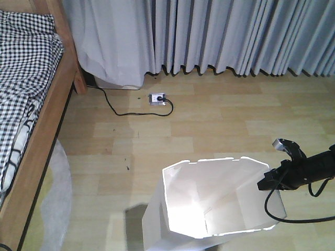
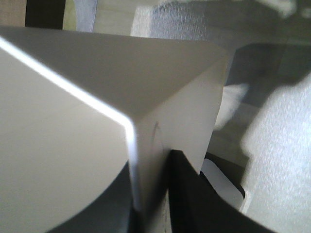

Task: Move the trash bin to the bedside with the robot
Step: 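Drive closer to the bed head near the curtains, carrying the bin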

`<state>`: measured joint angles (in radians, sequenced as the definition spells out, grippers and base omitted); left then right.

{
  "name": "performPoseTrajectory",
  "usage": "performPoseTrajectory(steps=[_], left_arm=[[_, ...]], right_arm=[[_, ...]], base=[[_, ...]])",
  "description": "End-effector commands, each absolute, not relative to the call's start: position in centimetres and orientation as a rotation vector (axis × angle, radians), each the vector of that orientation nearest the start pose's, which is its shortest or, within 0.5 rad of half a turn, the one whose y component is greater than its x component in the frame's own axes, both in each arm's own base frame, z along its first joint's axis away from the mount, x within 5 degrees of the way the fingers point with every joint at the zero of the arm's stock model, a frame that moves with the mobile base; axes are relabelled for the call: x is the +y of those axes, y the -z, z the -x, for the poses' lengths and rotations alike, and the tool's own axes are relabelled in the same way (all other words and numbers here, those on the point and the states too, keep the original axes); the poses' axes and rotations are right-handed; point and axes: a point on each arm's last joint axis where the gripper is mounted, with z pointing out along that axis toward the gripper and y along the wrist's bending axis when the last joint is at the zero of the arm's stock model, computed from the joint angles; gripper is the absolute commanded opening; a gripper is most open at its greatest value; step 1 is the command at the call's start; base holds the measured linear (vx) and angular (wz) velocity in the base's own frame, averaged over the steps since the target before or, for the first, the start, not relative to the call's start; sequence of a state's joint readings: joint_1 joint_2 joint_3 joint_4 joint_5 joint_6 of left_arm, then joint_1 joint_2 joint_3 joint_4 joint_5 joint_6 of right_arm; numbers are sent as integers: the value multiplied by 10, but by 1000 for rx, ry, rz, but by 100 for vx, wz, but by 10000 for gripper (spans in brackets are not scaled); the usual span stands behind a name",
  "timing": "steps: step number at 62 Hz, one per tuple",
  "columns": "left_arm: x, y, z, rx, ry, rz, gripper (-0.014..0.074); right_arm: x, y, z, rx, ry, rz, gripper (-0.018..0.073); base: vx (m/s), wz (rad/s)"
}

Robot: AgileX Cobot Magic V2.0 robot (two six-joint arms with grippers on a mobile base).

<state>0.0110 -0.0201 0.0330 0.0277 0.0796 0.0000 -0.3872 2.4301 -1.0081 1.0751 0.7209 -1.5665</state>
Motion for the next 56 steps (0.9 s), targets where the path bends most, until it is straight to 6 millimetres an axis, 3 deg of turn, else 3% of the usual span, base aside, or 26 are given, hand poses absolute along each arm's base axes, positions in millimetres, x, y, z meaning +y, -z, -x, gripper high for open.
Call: performPoseTrajectory(steps=[1, 56], left_arm=[[0, -199, -56, 1507, -7, 0, -6], [0, -199, -56, 1507, -7, 0, -6]], right_arm=[[-55, -4, -314, 2657, -1186, 235, -3], [-55, -4, -314, 2657, -1186, 235, -3]], base=[[27, 5], [24, 1]])
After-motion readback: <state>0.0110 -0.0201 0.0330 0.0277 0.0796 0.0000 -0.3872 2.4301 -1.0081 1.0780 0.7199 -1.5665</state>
